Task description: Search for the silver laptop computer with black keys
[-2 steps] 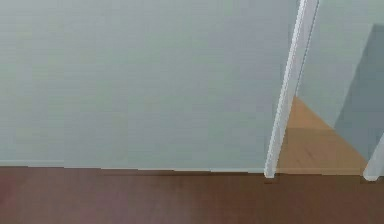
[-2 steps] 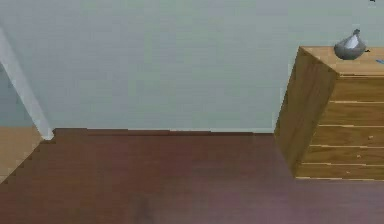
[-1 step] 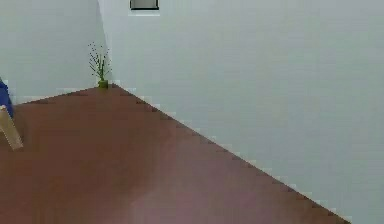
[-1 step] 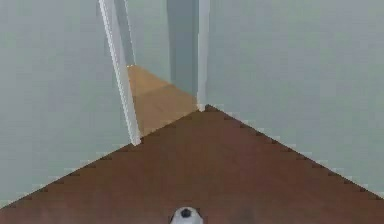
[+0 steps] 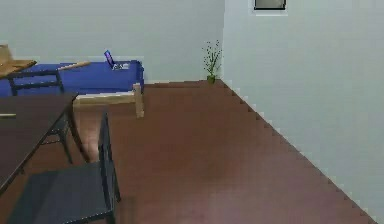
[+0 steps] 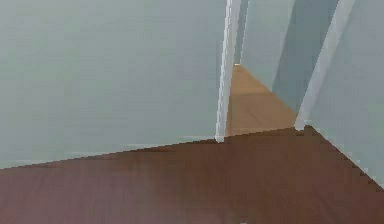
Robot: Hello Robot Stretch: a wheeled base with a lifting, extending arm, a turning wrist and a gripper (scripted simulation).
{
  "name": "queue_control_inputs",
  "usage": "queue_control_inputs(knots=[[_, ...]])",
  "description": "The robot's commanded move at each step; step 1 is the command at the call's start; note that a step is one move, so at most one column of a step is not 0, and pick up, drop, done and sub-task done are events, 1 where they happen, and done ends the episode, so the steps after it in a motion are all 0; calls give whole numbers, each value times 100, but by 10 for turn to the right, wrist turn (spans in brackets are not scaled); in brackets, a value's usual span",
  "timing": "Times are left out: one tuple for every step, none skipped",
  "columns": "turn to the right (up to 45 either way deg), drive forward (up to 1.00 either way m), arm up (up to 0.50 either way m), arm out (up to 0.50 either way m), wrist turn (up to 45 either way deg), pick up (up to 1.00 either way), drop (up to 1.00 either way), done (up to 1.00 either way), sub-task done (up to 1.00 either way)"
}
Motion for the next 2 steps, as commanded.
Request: queue_control_inputs(knots=[[0, 100, 0, 0, 0, 0, 0, 0, 0], [0, 65, 0, 0, 0, 0, 0, 0, 0]])
